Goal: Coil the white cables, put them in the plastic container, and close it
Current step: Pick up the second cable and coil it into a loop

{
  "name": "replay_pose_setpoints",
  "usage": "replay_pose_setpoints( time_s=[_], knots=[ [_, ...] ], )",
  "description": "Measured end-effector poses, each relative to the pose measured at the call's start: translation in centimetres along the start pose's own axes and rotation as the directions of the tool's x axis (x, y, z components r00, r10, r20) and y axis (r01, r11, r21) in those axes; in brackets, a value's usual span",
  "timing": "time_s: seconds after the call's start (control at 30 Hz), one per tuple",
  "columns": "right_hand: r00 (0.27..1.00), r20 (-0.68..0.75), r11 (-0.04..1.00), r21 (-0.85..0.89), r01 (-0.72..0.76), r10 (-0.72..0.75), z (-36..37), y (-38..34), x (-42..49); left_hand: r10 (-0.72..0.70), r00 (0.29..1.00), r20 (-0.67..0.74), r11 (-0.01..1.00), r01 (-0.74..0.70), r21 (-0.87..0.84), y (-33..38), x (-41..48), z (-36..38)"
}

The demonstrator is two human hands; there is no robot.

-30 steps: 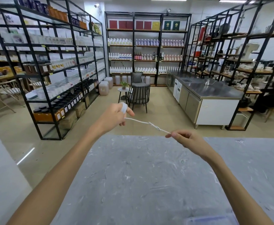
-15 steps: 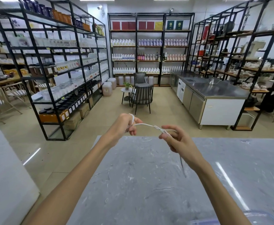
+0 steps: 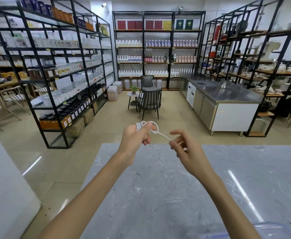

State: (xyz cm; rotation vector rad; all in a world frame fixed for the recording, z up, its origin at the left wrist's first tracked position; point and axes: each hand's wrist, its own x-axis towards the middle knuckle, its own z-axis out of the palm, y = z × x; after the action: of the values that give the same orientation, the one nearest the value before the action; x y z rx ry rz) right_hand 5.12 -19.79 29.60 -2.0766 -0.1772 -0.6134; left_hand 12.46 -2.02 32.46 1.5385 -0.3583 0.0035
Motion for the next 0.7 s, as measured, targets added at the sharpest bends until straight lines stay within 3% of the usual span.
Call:
replay_pose_setpoints(
  time_s=[0.07,0.17,0.33,0.57,0.7],
  knots=[
    [0.995,-0.017,0.989,0.107,-0.1,0.103,-0.3,0.2,-0.6,0.026,1.0,-0.014,0.998,-0.025,0.052,0.1,0.0,-0.3],
    [0.981,-0.15,0.969,0.232,-0.087,0.124,-0.4,-0.8,-0.9,0.034,0.998,0.049,0.994,-0.039,0.103,0.0,-0.7,0.1],
    [0.948,-0.318,0.998,0.062,0.002,0.018,0.1,-2.4,-0.3,0.026,0.99,0.136,0.999,-0.033,0.044,-0.1,-1.0,0.5],
    [0.954,-0.281,0.993,-0.088,0.082,-0.104,1.3,-2.9,-0.3,0.067,0.962,0.265,0.963,-0.132,0.234,0.1,-2.2,1.0],
    [0.972,-0.225,0.998,0.014,-0.058,0.06,1.7,-2.5,0.7,0.121,0.934,0.336,0.919,-0.233,0.319,0.0,-2.9,1.5]
  ],
)
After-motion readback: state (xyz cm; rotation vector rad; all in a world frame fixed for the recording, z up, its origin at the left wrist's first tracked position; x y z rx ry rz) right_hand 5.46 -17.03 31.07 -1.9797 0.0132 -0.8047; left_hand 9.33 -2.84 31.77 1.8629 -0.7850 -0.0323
